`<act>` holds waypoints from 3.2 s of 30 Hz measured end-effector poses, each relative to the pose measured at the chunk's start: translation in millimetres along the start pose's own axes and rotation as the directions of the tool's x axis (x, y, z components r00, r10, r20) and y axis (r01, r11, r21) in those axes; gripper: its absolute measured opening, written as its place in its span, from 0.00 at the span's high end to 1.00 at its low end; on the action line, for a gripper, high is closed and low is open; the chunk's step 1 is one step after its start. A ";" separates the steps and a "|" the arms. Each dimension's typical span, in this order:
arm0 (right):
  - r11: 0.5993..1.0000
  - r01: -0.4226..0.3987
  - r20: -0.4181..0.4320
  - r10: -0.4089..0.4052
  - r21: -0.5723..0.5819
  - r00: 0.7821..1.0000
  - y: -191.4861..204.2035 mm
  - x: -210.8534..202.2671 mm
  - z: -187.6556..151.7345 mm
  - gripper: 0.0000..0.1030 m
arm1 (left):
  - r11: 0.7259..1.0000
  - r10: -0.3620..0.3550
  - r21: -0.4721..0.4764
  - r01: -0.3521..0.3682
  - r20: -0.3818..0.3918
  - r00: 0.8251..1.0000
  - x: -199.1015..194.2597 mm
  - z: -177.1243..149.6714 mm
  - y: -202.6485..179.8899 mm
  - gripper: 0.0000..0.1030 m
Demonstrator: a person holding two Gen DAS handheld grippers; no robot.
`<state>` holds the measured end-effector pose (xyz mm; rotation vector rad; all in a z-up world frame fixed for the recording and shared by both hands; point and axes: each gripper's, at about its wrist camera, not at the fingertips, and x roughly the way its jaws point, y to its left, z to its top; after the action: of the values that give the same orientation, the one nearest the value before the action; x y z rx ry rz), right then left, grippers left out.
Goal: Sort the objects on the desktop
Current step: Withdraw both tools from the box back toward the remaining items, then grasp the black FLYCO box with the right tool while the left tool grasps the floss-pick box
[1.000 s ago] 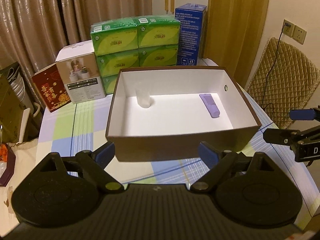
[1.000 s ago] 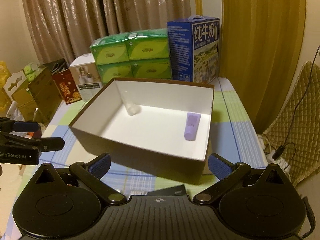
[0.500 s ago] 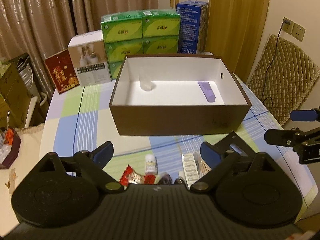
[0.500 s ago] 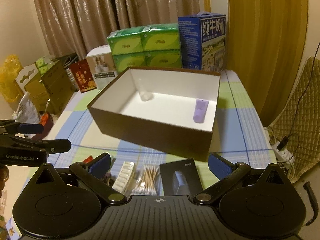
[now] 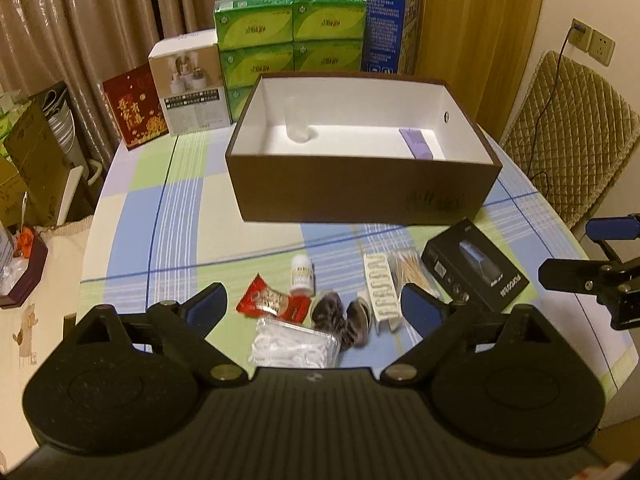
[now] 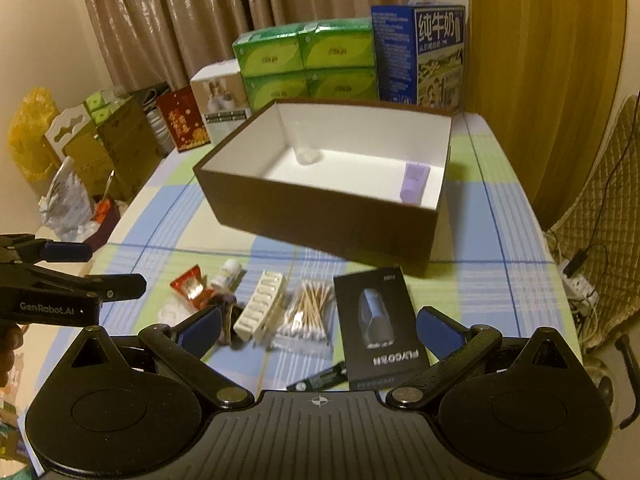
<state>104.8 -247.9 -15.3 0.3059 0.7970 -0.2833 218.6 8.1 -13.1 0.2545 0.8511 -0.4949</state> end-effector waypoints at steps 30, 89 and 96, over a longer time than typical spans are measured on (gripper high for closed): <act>0.996 0.014 -0.150 -0.001 0.087 0.989 -29.2 37.2 -50.1 0.02 | 0.999 0.015 -0.040 -0.020 -0.129 0.992 32.2 -53.4 6.9 0.11; 0.980 0.196 -0.202 -0.188 0.019 0.961 -104.0 102.9 -51.2 0.08 | 0.970 -0.059 0.222 0.095 -0.161 0.985 135.6 -60.2 21.5 0.18; 0.976 0.219 -0.201 -0.215 -0.004 0.956 -103.7 116.7 -51.0 0.08 | 0.978 -0.053 0.193 0.080 -0.140 0.989 115.5 -59.9 27.3 0.18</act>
<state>111.8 -339.7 -151.3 0.2663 1.0298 -0.4721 257.6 19.5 -139.7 0.4479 0.9447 -0.6322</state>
